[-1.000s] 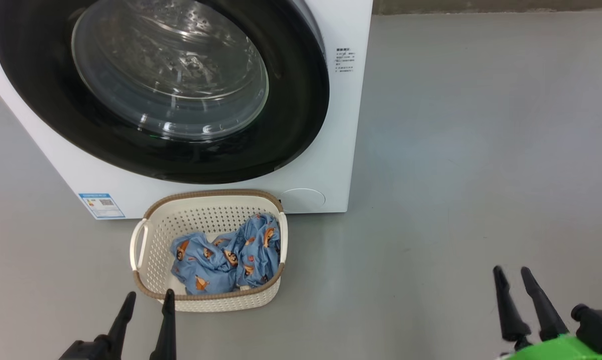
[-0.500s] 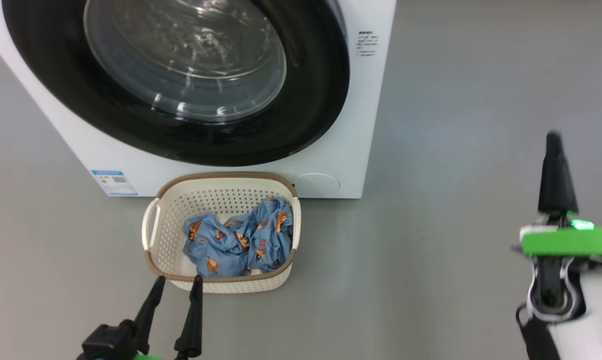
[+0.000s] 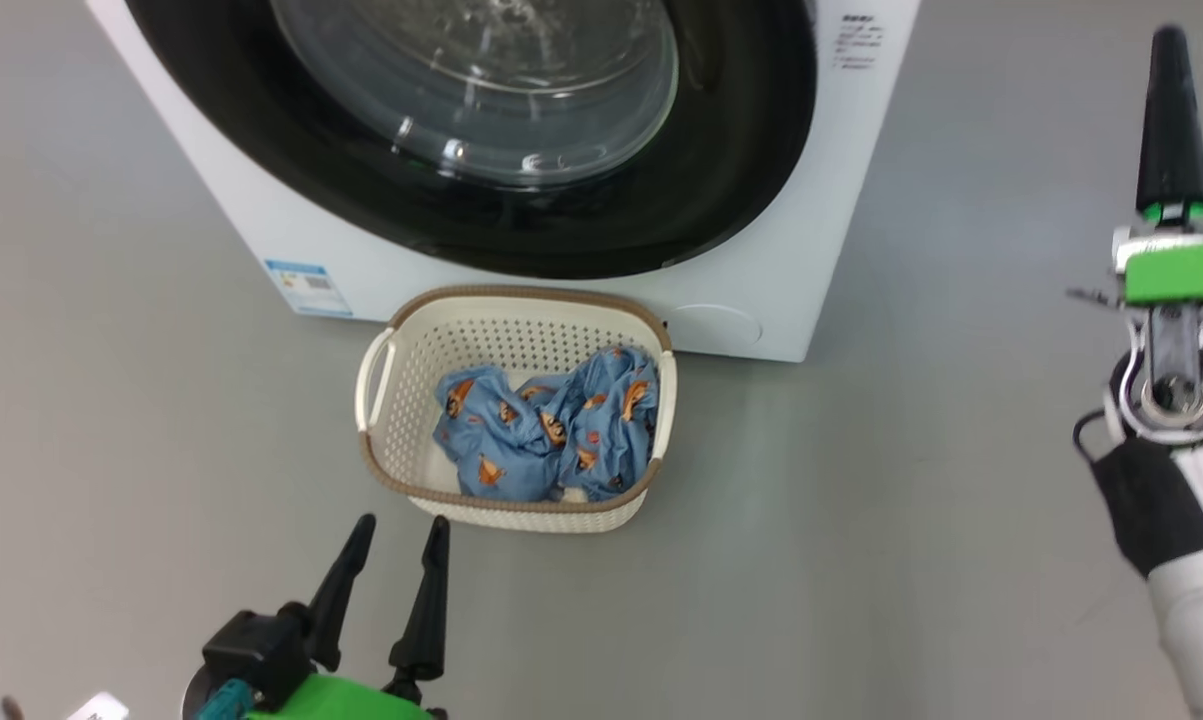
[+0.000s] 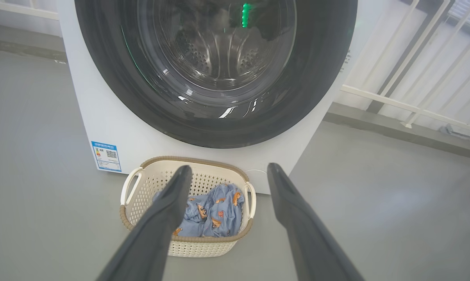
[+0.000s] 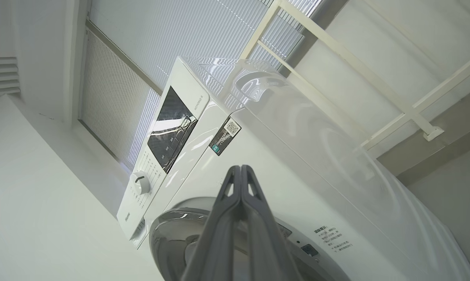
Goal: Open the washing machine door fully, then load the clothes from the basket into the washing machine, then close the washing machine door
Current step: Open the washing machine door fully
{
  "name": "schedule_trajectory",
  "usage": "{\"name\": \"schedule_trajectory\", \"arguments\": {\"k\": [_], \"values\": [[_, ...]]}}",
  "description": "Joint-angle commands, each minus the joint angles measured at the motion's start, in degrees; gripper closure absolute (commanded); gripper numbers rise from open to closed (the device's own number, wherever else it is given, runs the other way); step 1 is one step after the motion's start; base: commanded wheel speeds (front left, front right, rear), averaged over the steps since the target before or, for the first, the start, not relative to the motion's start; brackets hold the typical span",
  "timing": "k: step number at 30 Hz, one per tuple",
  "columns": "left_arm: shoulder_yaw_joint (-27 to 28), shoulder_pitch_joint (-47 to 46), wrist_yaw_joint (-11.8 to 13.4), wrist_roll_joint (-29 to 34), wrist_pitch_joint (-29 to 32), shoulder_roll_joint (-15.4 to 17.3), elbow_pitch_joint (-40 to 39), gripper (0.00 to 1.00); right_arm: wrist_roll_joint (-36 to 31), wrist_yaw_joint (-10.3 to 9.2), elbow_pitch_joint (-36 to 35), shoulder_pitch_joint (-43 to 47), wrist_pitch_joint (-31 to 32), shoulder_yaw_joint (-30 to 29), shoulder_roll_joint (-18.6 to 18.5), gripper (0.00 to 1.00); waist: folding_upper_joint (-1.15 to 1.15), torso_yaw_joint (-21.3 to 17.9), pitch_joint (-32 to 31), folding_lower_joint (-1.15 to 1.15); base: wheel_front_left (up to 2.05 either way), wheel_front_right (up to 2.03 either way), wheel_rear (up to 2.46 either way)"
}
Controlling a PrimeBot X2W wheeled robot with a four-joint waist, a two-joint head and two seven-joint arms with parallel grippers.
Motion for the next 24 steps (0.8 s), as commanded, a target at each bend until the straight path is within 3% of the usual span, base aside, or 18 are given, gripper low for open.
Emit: {"name": "schedule_trajectory", "arguments": {"k": [1, 9, 24], "values": [[1.3, -2.5, 0.5, -0.4, -0.4, 0.4, -1.7, 0.0, 1.9, 0.1, -0.8, -2.7, -0.1, 2.2, -0.7, 1.0, 0.0, 2.1, 2.2, 0.0, 0.0, 0.0, 0.0], [-0.9, -4.9, 1.2, -1.8, -0.4, 0.4, -2.2, 0.0, 11.6, 0.1, 3.3, -10.3, 4.8, 8.3, -6.6, 1.0, 0.0, 4.8, 5.5, 0.0, 0.0, 0.0, 0.0], [-3.5, -8.6, 2.3, -3.1, -0.4, 0.4, -3.4, 0.0, 23.6, 0.1, 7.3, -18.7, 25.4, 12.8, -14.6, 1.0, 0.0, 7.5, 10.9, 0.0, 0.0, 0.0, 0.0]]}}
